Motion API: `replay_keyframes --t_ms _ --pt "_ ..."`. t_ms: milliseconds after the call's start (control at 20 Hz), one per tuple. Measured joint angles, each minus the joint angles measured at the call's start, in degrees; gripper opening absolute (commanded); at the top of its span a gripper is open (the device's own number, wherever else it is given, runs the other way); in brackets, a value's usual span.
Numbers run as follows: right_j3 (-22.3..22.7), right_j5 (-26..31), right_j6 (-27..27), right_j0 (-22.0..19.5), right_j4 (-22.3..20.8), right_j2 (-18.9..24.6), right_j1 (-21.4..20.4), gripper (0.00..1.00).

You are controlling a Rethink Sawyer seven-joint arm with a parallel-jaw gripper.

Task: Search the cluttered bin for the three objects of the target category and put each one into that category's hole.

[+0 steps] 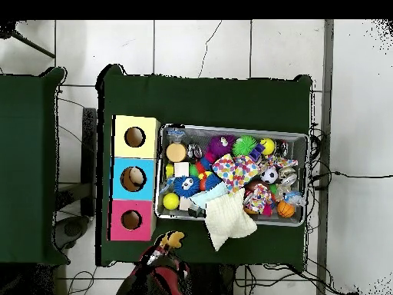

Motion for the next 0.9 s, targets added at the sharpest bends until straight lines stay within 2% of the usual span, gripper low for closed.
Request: replay_keyframes --t_ms 550,900 --pt "-0.12 0.02 0.00 -1.18 -6.10 0.02 -0.79 0.00" --pt "-2.09 1.13 0.00 -1.38 -7.28 -0.19 -0.85 0.00"
